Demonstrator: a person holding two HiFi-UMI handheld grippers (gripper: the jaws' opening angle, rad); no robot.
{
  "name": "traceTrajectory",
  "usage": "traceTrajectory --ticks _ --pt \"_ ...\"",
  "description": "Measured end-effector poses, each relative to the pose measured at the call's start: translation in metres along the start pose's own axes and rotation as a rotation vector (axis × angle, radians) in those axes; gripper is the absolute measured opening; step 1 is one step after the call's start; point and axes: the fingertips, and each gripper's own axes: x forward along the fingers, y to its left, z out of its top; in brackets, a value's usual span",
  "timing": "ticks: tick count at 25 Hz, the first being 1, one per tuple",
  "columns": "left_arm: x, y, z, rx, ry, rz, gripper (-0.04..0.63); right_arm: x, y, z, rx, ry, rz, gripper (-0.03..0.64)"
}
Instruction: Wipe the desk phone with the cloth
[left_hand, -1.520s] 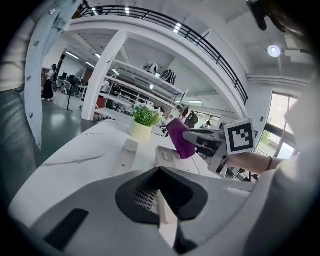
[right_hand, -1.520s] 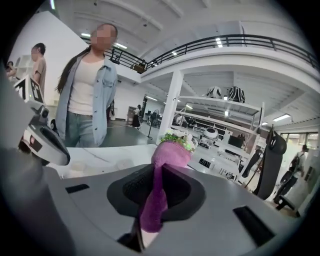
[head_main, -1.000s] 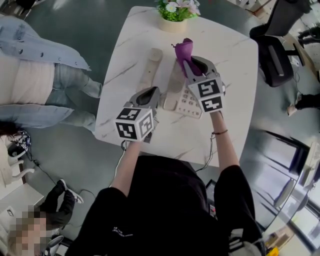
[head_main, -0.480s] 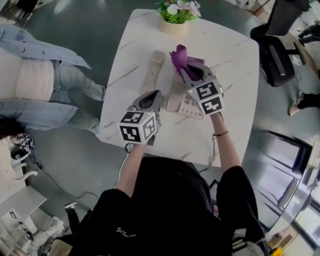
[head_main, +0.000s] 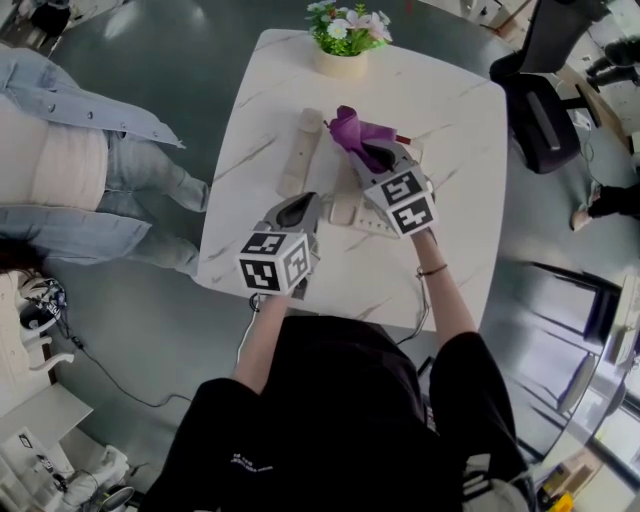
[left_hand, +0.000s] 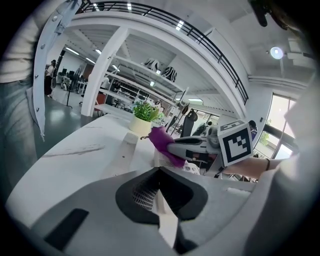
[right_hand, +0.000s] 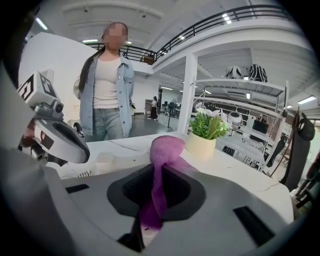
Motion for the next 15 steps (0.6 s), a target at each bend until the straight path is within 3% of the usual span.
traceTrajectory --ticks 15 --pt "-0.013 -0.005 -0.011 0.02 0.021 -0.014 -0.002 -0.011 0.032 -0.011 0.017 0.032 0.048 0.034"
